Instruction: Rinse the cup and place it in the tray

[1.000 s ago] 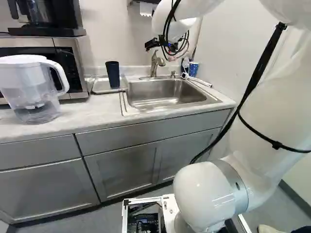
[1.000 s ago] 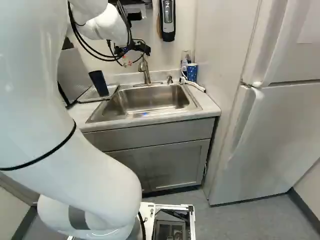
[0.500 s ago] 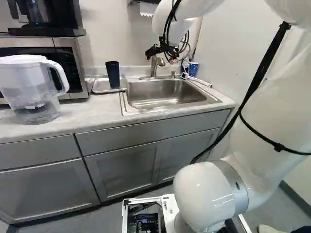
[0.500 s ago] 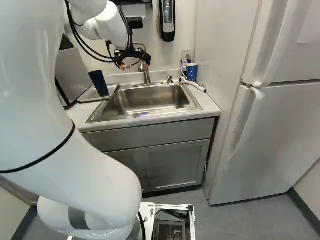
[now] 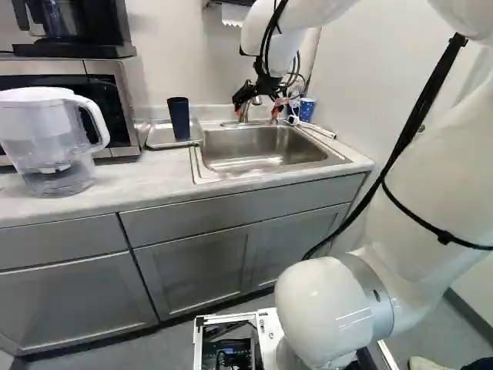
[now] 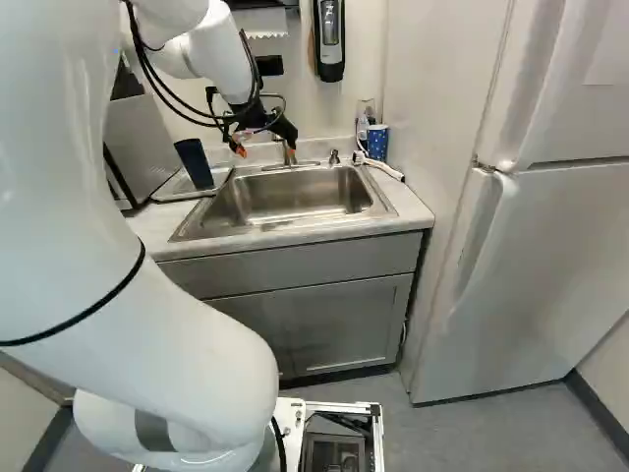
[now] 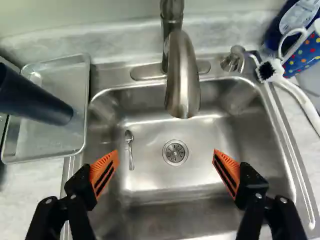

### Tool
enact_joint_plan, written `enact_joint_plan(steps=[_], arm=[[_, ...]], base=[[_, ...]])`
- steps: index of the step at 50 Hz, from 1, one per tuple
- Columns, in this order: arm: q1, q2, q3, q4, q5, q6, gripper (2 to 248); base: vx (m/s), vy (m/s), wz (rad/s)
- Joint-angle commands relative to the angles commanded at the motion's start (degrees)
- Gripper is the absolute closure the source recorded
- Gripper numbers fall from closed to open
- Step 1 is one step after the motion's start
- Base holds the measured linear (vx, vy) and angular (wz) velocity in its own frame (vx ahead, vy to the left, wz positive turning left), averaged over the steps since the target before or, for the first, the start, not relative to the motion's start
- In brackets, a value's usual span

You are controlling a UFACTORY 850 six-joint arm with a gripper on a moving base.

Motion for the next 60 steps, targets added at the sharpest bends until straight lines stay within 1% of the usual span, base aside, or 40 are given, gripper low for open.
enact_joint_plan(steps=[20,60], arm=[[0.0,0.1,0.1,0.0,-12.0,0.0,3],[0.0,0.1,0.1,0.0,-12.0,0.0,3]], base=[[0.000,0.000,0.000],[0.000,0.000,0.000]])
